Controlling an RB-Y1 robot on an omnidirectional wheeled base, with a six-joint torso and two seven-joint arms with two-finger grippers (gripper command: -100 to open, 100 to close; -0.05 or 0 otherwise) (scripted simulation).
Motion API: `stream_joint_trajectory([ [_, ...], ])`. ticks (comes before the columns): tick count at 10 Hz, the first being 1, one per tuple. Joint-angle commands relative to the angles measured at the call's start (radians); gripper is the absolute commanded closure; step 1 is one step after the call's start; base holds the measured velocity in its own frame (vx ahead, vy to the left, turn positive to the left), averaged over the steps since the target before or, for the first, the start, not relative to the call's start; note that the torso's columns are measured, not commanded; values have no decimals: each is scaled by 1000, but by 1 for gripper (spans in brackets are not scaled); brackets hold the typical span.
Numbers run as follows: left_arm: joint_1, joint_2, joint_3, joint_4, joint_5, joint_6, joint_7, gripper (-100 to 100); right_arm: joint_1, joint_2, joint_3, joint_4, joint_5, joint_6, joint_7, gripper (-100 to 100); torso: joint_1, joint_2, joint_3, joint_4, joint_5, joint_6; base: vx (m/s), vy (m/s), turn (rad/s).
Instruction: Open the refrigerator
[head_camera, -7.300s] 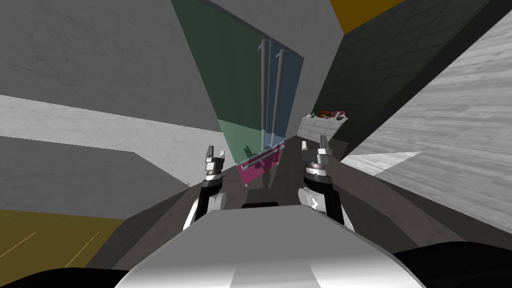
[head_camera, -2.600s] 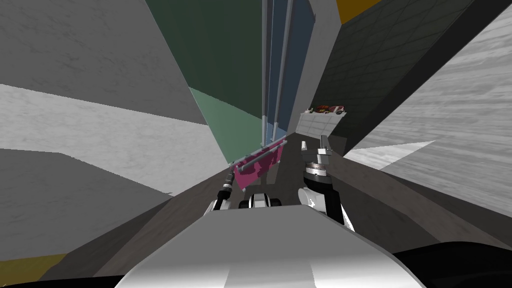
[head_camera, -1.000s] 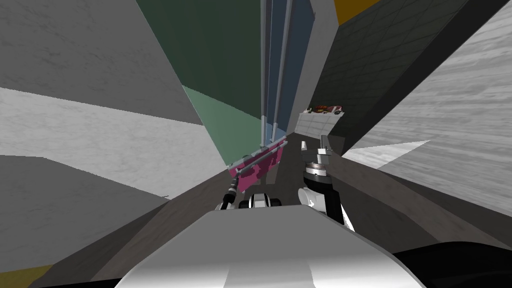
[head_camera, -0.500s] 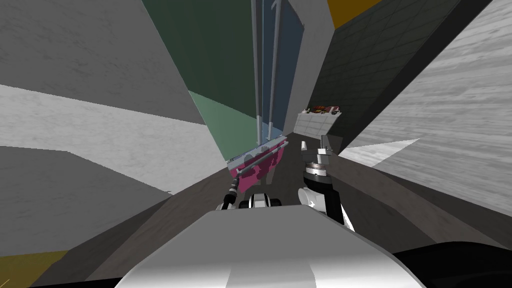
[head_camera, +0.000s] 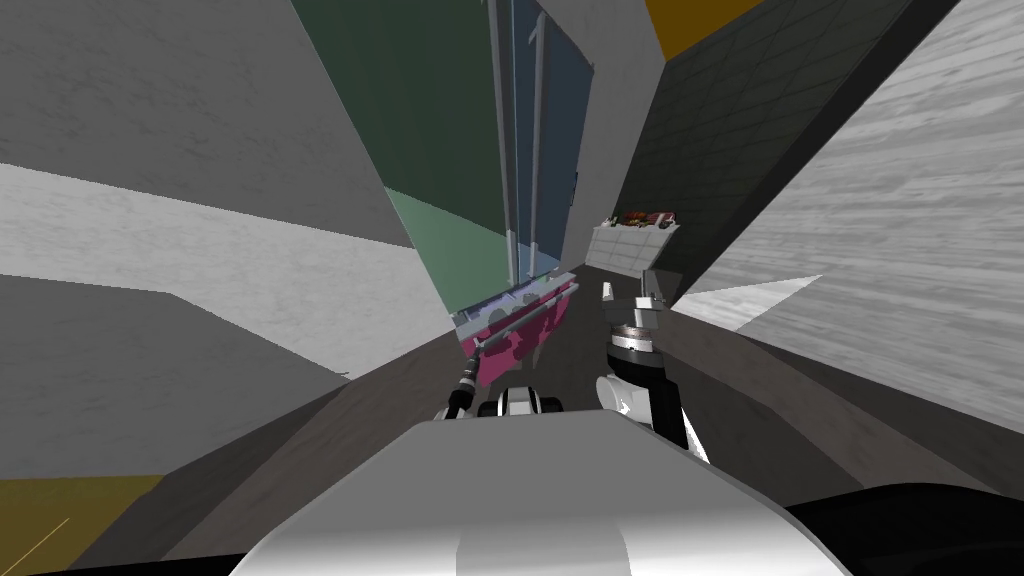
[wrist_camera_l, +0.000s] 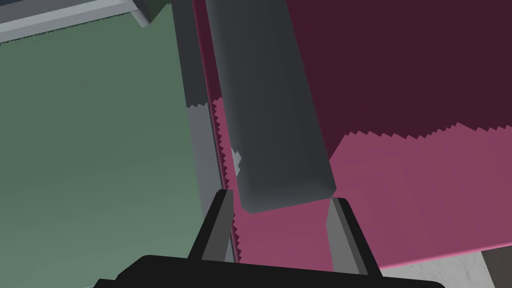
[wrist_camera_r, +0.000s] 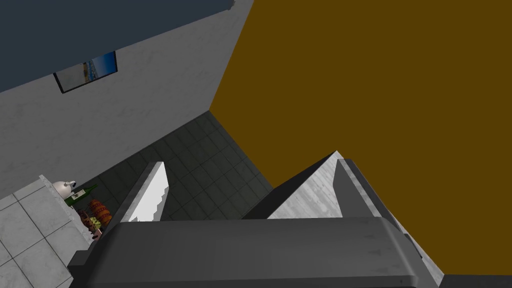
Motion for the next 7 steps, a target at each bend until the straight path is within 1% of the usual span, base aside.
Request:
stream_joint_trajectory([
  [1, 16, -6, -8, -9, -5, 1, -4, 100, 0, 0, 0, 0, 0, 0, 0, 0, -2, 3, 2, -1, 0, 0, -154, -115, 18],
  [3, 28, -12, -14, -19, -9, 2, -8, 100, 0, 0, 0, 0, 0, 0, 0, 0, -3, 0, 1, 0, 0, 2, -157, -119, 21],
  [4, 26, -9, -12, -24, -8, 4, -7, 100, 0, 0, 0, 0, 0, 0, 0, 0, 0, -1, 0, 0, 0, 1, -79, -46, 1],
  [5, 41, -15, -19, -30, -12, 2, -10, 100, 0, 0, 0, 0, 0, 0, 0, 0, 3, -5, -2, 1, 0, 0, -135, -76, 20],
  [6, 44, -16, -21, -32, -13, 2, -11, 100, 0, 0, 0, 0, 0, 0, 0, 0, 0, 0, 0, -1, 1, 0, -171, -104, 18],
  [7, 36, -12, -24, -89, -14, 48, -3, -100, 0, 0, 0, 0, 0, 0, 0, 0, -1, 1, 2, -2, 1, 0, -104, -41, -1],
])
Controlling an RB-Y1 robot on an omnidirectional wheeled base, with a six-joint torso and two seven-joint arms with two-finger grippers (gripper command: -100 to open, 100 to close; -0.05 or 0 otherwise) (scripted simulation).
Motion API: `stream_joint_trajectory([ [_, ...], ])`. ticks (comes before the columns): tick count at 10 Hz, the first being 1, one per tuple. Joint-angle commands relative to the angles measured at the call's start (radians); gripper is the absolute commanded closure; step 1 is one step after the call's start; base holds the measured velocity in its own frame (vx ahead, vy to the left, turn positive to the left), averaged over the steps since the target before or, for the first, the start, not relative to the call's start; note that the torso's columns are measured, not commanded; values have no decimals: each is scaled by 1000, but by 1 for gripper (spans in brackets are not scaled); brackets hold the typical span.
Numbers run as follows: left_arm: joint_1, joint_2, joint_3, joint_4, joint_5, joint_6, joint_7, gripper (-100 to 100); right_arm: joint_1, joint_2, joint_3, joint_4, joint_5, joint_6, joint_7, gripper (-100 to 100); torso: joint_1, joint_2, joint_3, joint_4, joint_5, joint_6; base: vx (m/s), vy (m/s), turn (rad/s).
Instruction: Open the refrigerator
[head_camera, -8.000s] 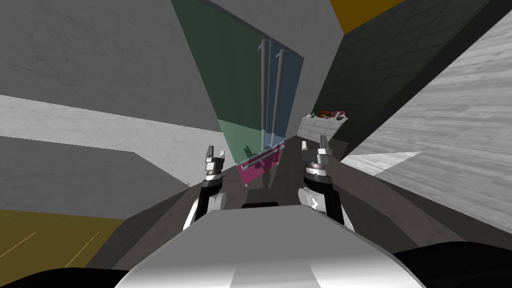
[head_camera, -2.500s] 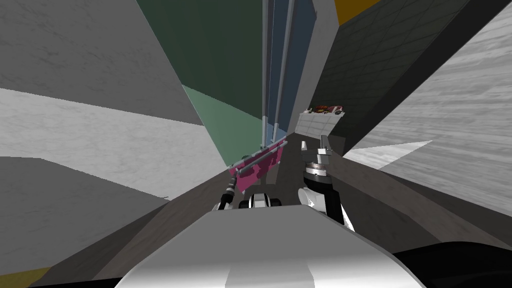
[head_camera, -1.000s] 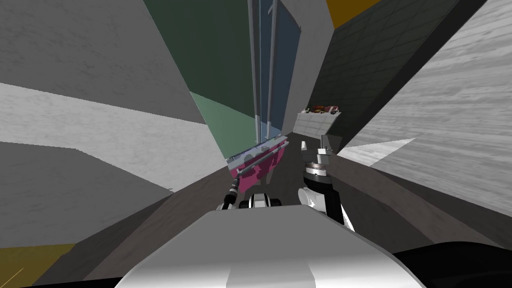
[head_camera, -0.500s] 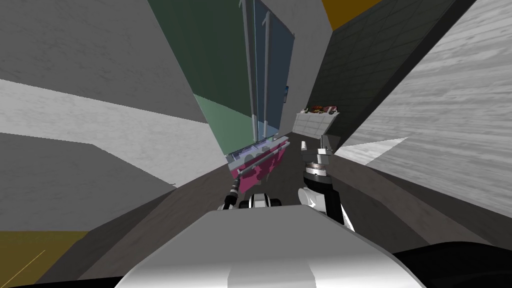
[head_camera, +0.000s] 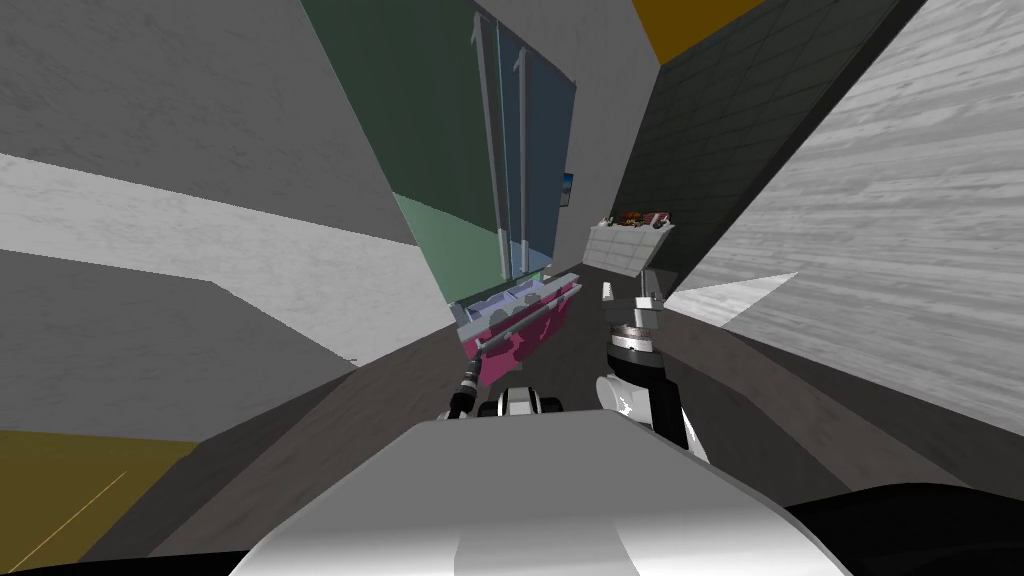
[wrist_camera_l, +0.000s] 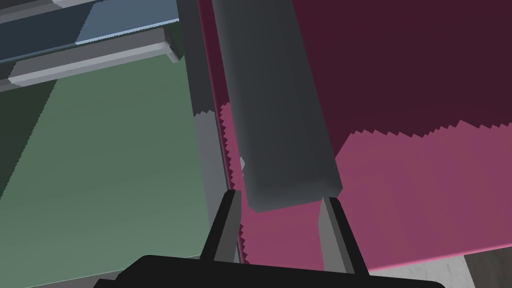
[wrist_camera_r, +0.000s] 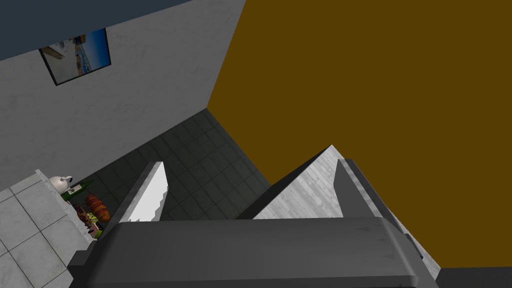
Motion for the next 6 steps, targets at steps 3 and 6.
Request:
stream_joint_trajectory([
  [3, -1, 4, -11, -104, -5, 105, 13, -100, 0, 0, 0, 0, 0, 0, 0, 0, 4, -5, -4, 2, -1, 0, -13, 25, -9],
  [6, -2, 7, -19, -182, -9, 184, 23, -100, 0, 0, 0, 0, 0, 0, 0, 0, -1, 3, 1, 4, -2, 0, -30, 12, -8],
])
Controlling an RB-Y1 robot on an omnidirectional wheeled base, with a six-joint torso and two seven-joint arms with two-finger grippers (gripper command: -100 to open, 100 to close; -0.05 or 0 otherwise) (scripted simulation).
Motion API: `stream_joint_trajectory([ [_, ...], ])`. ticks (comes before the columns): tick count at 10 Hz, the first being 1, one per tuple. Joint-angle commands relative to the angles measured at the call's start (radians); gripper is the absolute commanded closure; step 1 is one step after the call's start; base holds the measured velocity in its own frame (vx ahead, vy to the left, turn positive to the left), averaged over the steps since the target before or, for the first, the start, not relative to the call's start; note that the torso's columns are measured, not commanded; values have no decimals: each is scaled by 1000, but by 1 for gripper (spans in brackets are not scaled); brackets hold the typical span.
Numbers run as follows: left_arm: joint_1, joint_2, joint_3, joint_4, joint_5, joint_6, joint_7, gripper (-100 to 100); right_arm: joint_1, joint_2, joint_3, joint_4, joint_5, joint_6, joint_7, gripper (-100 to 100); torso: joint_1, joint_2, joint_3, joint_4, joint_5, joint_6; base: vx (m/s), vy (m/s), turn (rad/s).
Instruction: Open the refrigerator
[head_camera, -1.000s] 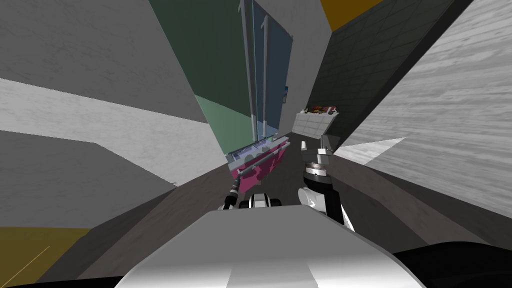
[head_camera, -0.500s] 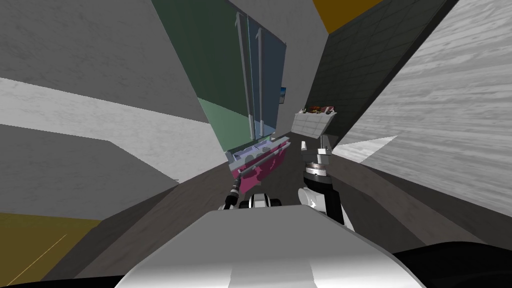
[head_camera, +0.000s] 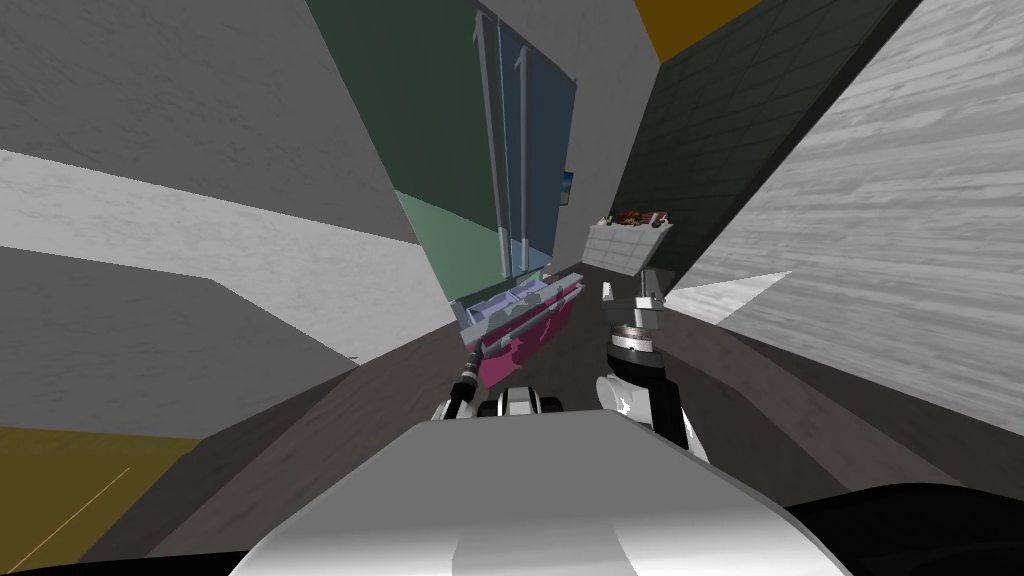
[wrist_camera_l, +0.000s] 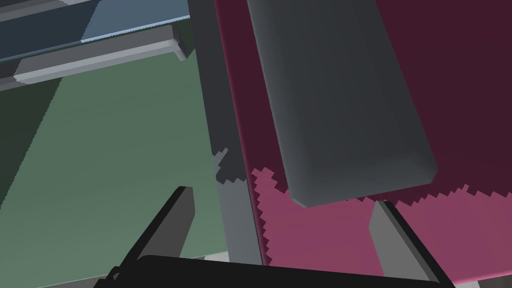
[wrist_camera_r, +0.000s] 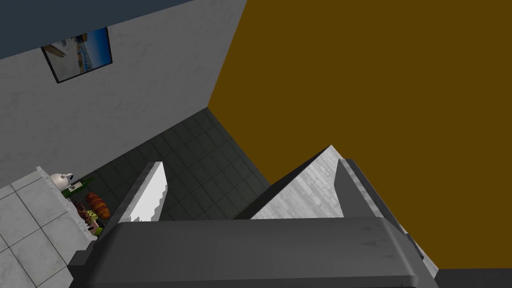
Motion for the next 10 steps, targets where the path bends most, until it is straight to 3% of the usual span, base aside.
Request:
stream_joint_trajectory([
  [1, 2, 2, -8, -72, -4, 73, 8, -100, 0, 0, 0, 0, 0, 0, 0, 0, 1, 0, 0, 0, 0, 0, -41, 9, -7],
  [3, 1, 4, -14, -124, -6, 125, 15, -100, 0, 0, 0, 0, 0, 0, 0, 0, 1, -2, -1, -1, 0, 0, -44, 7, -8],
  [4, -1, 4, -11, -104, -5, 105, 13, -100, 0, 0, 0, 0, 0, 0, 0, 0, 2, -2, -2, -1, 1, 0, -21, 4, -2],
  [5, -1, 4, -11, -107, -5, 111, 14, 0, 0, 0, 0, 0, 0, 0, 0, 0, 1, -4, -2, -1, 1, 0, 0, 0, 0],
  [10, -1, 4, -11, -107, -5, 110, 14, 0, 0, 0, 0, 0, 0, 0, 0, 0, 1, -2, -1, -1, 0, 0, 0, 0, 0],
])
